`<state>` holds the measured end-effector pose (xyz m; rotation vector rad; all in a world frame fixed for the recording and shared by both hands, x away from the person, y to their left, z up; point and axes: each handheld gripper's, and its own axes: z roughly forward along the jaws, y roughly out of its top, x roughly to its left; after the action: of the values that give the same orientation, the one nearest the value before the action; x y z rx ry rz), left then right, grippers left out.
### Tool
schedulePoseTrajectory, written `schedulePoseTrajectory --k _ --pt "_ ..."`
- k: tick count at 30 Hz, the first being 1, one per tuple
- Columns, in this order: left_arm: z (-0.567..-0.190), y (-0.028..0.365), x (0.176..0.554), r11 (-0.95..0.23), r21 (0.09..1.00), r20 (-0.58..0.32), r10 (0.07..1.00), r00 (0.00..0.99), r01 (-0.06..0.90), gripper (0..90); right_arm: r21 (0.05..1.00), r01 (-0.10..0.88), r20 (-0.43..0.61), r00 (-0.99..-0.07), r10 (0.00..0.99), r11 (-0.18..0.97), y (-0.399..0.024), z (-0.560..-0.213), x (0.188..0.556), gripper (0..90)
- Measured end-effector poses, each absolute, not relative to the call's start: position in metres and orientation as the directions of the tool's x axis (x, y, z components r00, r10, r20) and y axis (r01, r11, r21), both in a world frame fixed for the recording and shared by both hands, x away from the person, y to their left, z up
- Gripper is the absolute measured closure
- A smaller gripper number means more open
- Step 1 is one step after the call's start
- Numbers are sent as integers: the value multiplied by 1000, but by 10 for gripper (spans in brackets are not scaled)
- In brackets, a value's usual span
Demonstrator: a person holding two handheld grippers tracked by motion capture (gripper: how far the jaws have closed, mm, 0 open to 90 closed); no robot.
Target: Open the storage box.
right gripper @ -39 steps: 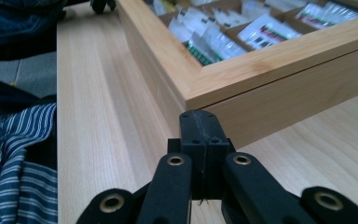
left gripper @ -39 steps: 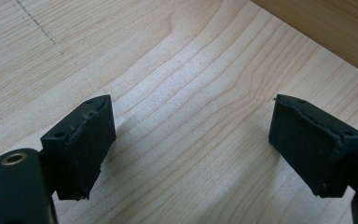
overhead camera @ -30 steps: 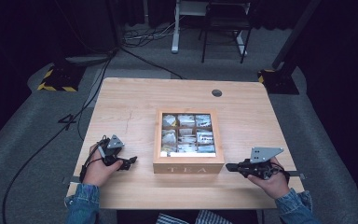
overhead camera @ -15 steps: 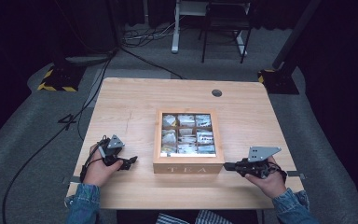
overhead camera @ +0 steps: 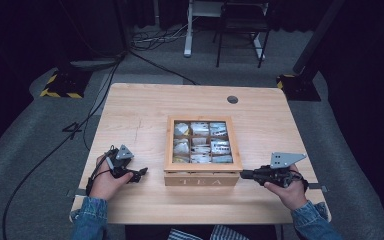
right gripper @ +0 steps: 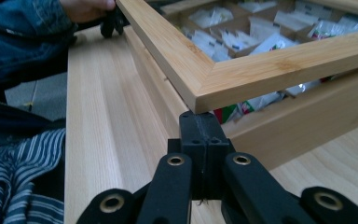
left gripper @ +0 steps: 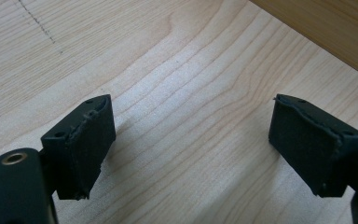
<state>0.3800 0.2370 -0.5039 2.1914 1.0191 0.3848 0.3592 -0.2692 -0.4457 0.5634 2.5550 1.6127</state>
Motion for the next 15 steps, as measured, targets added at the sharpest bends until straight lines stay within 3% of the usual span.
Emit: schedulePoseTrajectory --k 15 --pt "-499 240 357 -409 703 -65 778 625 582 177 943 211 116 -933 340 258 -273 -411 370 900"
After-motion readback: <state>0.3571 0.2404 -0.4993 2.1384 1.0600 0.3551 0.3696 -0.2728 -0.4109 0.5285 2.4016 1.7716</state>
